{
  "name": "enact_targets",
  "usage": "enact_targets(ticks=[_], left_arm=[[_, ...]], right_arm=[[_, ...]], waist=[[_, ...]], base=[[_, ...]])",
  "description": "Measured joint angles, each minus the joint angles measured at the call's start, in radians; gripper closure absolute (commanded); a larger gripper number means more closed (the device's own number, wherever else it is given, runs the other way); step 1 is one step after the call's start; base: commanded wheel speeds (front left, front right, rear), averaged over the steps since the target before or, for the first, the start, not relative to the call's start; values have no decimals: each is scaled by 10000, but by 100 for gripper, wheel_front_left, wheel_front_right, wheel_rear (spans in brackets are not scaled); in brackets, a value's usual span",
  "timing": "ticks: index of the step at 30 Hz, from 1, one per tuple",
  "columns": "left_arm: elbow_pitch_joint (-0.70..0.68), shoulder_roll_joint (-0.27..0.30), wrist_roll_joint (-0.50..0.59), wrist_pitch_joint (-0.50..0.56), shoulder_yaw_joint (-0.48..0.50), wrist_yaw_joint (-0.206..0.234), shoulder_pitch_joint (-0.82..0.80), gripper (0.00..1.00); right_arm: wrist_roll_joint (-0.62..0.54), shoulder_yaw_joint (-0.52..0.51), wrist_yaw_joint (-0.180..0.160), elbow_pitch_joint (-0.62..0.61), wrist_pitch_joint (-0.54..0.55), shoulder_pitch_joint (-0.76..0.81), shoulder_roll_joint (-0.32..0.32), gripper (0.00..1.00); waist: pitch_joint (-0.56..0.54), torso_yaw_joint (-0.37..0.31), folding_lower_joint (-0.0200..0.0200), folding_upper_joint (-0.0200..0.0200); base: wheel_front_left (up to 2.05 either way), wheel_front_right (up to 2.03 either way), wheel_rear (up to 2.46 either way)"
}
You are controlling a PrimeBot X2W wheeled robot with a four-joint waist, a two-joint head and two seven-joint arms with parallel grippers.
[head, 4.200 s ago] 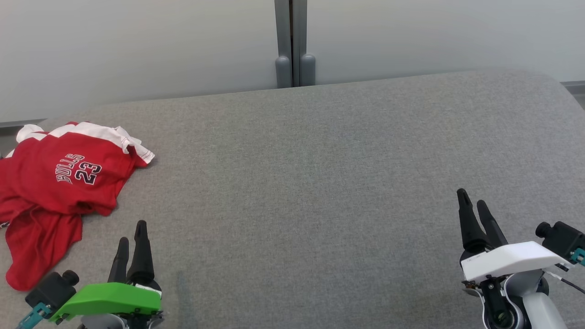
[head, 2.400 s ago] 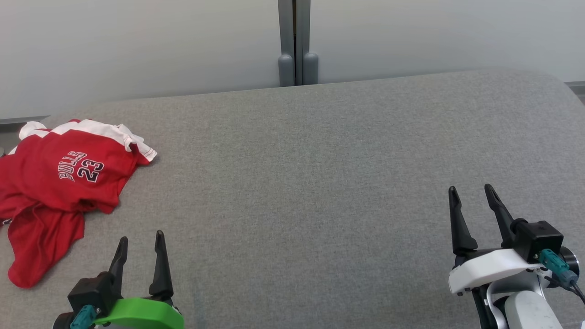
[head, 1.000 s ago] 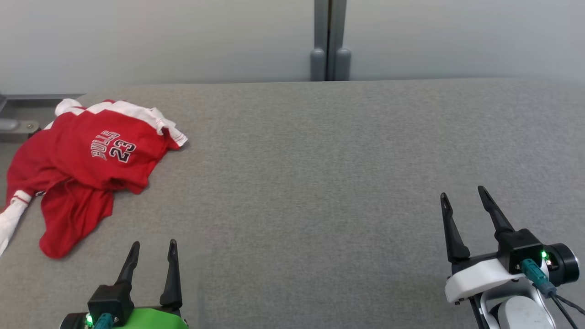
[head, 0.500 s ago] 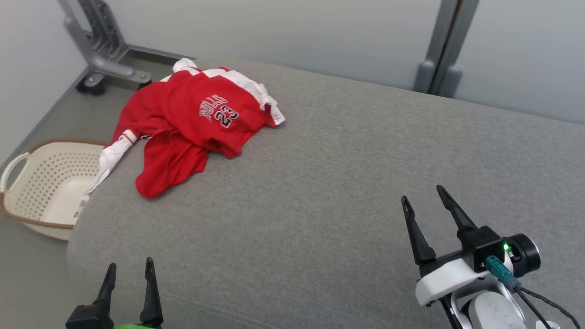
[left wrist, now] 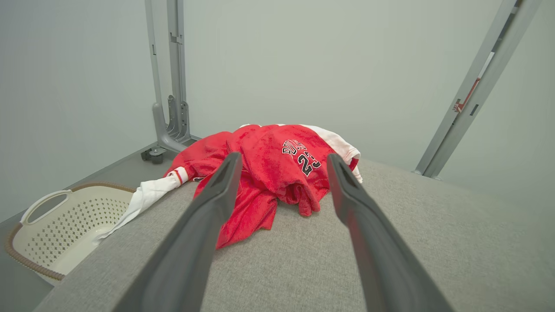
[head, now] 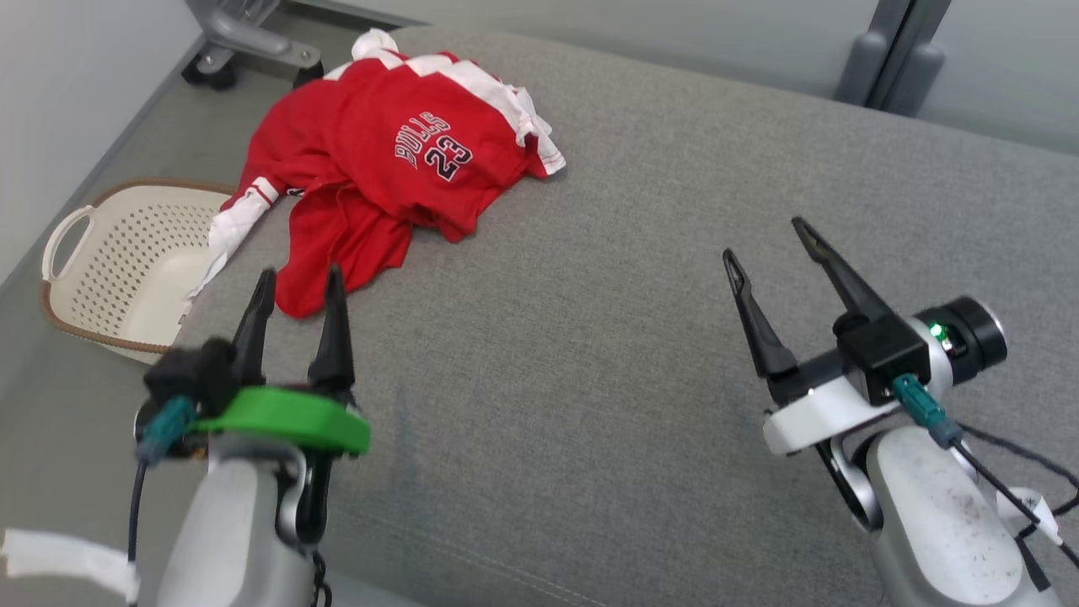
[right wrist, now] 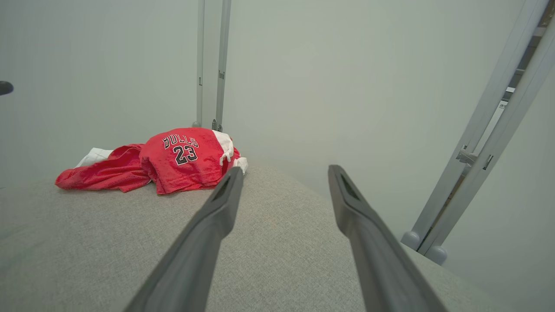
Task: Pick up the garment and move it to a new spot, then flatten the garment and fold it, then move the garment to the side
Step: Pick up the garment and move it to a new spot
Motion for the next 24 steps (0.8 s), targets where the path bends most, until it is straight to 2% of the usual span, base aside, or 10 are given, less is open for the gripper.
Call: enact_targets(ticks=[4,9,13,15,18,19,20,21,24], left_arm=[[1739,67,-589,562,-479,-75,-2416,0],[3524,880,-947,1156,-876,-109,-4724,0],[4890,1152,-1509,1733,-802,-111,-5670,0],[5451,1348,-1459,1929,-838,-98,-5990,0],[6297,1636,-1444,2128,-727,169,-6379,0],[6585,1678,-1482,2203,-660,320,-6474,13],[6765,1720,-1484,2203,-639,410,-6536,68],[6939,1801,-1484,2176,-623,489,-6610,100],[7189,2079,-1398,1891,-665,522,-6717,100]], right_arm=[[-8,180,0,-63,2,-752,-134,0],[-6,330,0,-127,2,-1285,-75,0],[-4,322,0,-174,2,-1393,33,0],[-4,324,0,-186,2,-1408,42,0],[-4,343,0,-178,2,-1515,117,0],[-4,341,0,-184,2,-1564,171,0],[-4,336,0,-180,2,-1574,205,0],[-2,320,0,-173,2,-1574,230,0],[23,290,0,-148,2,-1566,320,0]], waist=[[761,-145,0,0],[1824,-630,0,0],[2582,-1333,0,0],[2874,-1670,0,0],[3288,-2148,1,0],[3419,-2308,1,0],[3511,-2431,1,0],[3615,-2585,1,0],[3807,-2967,1,0]], base=[[0,0,0],[0,0,0],[0,0,0],[0,0,0],[0,0,0],[0,0,0],[0,0,0],[0,0,0],[0,0,0]])
